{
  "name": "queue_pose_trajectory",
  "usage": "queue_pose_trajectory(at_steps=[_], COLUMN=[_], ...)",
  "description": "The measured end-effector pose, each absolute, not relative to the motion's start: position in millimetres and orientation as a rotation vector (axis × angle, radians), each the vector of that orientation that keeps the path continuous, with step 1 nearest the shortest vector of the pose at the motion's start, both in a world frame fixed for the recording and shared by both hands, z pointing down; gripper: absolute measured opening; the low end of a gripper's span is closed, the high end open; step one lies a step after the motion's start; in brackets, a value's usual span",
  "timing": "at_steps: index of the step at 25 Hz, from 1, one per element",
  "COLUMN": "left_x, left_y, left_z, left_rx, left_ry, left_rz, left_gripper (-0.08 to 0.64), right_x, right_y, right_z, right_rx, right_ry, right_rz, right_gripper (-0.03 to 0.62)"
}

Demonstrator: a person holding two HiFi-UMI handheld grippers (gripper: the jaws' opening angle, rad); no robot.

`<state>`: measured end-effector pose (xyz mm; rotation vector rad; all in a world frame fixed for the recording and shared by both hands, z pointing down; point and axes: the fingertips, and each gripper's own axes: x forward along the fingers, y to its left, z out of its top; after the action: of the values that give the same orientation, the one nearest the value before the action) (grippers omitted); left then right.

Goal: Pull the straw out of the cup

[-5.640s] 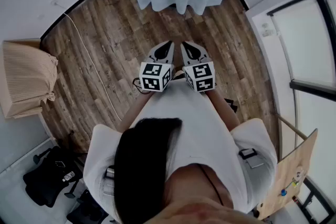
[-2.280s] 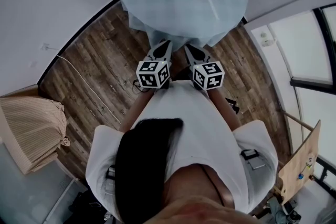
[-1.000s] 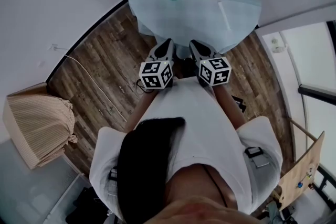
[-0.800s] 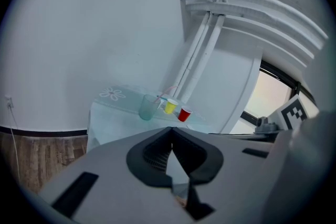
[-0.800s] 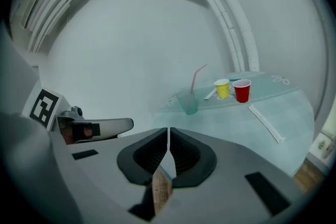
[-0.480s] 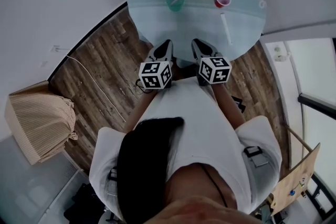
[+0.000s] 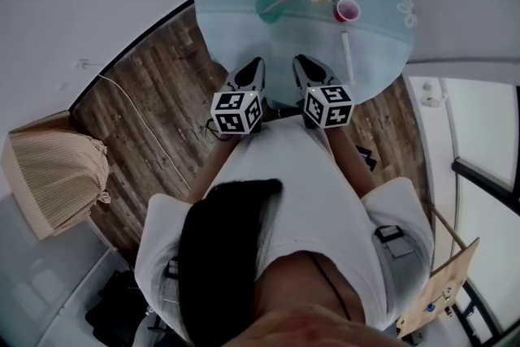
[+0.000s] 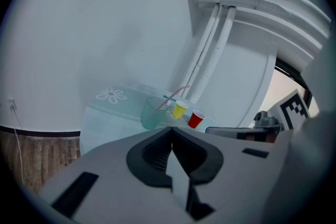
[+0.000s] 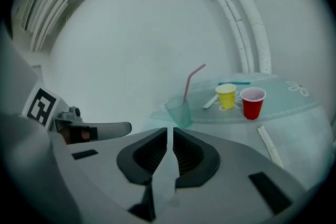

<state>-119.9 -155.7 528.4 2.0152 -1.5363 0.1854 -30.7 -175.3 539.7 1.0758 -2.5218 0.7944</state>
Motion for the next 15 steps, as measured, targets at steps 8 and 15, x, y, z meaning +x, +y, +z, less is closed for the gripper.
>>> queue_pose_trajectory(at_steps=[8, 15], left_x=[-125.5, -121.6], left_y=[-174.4, -187.9], left_z=[527.3, 528.0], left_rx=[1.971, 1.955], left_ry=[-1.582, -1.592], left_rz=[0.171, 0.177], left_gripper=[0.009, 0.009], right_x=[-34.1, -33.2], right_y=[-200.8, -213.2], right_z=[535.7, 529.5], right_rx=[1.033, 1.010], right_ry=[-2.548, -2.576], right_rz=[0.782, 0.811], right_gripper=[0.038, 0.040])
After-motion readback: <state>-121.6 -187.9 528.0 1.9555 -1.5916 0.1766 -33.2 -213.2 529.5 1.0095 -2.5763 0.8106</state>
